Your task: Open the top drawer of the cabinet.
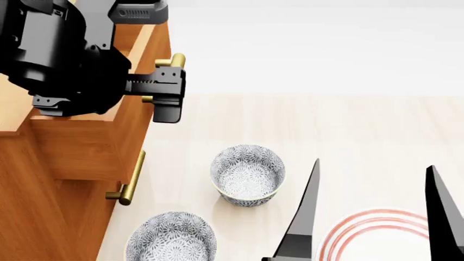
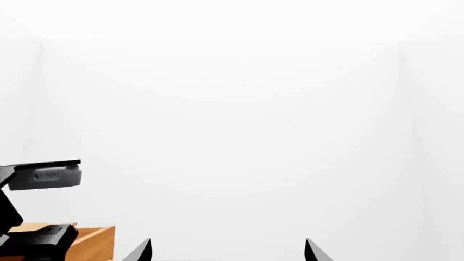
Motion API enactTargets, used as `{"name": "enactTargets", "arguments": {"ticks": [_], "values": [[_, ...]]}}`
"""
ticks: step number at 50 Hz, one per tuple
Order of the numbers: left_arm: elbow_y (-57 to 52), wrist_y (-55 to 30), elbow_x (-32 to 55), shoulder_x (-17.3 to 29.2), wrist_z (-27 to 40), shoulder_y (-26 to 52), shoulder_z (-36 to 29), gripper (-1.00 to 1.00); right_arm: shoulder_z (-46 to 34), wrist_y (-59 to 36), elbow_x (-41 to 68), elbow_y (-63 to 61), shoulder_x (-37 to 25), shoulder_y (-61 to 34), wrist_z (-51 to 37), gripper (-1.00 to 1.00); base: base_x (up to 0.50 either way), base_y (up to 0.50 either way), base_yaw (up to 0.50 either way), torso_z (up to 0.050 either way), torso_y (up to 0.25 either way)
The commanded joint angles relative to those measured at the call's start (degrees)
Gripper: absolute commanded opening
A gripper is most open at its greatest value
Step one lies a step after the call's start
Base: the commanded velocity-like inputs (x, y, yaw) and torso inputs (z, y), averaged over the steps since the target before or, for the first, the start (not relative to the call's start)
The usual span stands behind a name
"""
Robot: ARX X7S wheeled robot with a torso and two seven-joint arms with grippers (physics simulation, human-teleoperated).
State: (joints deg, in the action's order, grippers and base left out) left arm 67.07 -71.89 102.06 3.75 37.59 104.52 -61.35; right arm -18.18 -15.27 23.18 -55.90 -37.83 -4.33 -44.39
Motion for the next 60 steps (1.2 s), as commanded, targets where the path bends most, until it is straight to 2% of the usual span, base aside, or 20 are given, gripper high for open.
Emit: {"name": "enactTargets", "arguments": {"ticks": [1, 34, 45, 60], "values": [[-1.2, 0.2, 2.98, 0.33, 1.61, -1.86, 0.15, 1.0, -0.34, 0.08, -0.1, 0.13, -0.12, -0.19, -0.1, 1.0, 0.0, 0.0, 0.0, 0.0, 0.0], [-7.51, 0.48, 9.92, 0.4, 8.91, -4.65, 3.9, 1.0, -0.74, 0.7, 0.3, 0.14, -0.52, -0.41, -0.59, 1.0, 0.0, 0.0, 0.0, 0.0, 0.0], [-7.99, 1.01, 11.33, -0.14, 8.53, -5.67, 4.52, 1.0, -0.93, 0.42, 0.45, -0.15, -0.73, -0.61, -0.93, 1.0, -0.01, 0.0, 0.0, 0.0, 0.0], [-10.73, 1.87, 16.98, 0.06, 12.08, -7.45, 7.38, 1.0, -1.25, 0.72, 0.35, 0.03, -0.96, -0.69, -1.04, 1.0, -0.01, 0.0, 0.0, 0.0, 0.0]]}}
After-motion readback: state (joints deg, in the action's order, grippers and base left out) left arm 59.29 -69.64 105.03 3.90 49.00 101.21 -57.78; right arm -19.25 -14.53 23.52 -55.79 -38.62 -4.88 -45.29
